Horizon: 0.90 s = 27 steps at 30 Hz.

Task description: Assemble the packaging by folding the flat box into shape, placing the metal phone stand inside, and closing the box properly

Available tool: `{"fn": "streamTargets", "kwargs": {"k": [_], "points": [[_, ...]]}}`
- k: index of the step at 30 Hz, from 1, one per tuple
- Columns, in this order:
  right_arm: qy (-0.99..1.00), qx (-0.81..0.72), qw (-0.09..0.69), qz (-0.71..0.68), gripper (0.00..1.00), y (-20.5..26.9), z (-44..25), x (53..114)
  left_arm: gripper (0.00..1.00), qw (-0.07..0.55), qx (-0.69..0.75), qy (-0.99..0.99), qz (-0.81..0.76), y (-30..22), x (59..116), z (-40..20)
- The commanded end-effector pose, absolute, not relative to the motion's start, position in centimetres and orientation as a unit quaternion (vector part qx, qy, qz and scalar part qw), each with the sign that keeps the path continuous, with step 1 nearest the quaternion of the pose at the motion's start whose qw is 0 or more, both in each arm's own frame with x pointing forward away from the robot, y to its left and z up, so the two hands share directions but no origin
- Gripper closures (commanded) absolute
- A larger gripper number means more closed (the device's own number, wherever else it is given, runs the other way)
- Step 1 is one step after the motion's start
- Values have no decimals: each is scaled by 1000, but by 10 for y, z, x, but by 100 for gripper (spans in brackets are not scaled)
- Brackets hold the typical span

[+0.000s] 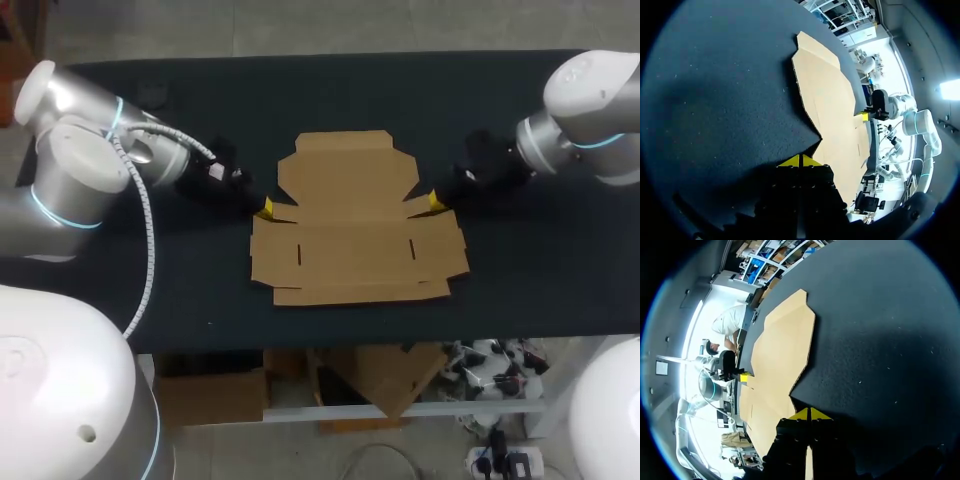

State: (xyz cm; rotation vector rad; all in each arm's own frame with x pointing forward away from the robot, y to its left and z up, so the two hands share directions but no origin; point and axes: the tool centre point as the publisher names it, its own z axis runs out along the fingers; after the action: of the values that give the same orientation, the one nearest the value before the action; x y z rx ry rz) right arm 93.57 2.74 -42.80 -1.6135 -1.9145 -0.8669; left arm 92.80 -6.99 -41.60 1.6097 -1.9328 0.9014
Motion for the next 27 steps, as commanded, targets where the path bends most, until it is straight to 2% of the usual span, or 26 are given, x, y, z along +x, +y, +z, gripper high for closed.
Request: {"fn": "streamTargets", "kwargs": {"k": [1,27], "points": [[-702,-591,242,-316,100,29,-427,935,100,225,590,-704,324,-72,925,-412],[-705,-603,217,-304,100,36,-418,928,100,180,608,-716,293,-84,922,-403]]}}
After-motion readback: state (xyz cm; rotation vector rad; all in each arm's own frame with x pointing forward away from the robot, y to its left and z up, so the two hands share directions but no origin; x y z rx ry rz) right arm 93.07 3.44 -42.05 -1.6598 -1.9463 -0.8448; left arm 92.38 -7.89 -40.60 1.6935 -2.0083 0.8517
